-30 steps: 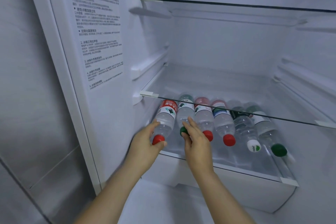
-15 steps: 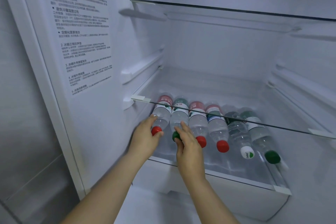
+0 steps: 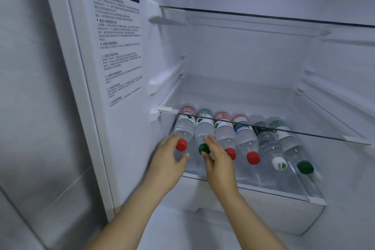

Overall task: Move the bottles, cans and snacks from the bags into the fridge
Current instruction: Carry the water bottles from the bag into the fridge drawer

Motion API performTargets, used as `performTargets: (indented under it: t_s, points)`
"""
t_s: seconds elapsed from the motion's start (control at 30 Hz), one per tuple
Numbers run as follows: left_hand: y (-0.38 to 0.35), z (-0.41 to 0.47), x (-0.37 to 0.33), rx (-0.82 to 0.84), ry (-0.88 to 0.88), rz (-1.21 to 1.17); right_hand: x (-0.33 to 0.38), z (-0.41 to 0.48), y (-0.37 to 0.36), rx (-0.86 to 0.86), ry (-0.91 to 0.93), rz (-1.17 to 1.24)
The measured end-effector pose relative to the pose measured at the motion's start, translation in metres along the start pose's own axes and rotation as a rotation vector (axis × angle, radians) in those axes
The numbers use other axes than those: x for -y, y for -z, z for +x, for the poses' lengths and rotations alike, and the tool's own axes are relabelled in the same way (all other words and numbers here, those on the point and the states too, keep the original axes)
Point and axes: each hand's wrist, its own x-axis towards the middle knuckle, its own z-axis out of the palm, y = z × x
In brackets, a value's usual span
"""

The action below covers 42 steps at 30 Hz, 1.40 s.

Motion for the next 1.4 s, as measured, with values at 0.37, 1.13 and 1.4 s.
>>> performTargets:
  t_s: [0.37, 1.13, 1.4]
  points:
    - [0.005, -0.051, -0.032, 0.189, -0.270, 0.007, 0.053, -0.083, 0.086, -0.153, -0.049, -0.437]
    - [-0.046, -0.266, -0.239, 0.724, -0.956, -0.249, 0.214, -0.386, 0.299, -0.626, -0.366, -1.112]
    - [-0.042, -0.385, -0.302, 0.873, -1.118, -0.438, 0.270, -0.506, 0.344, -0.745, -0.546, -1.227]
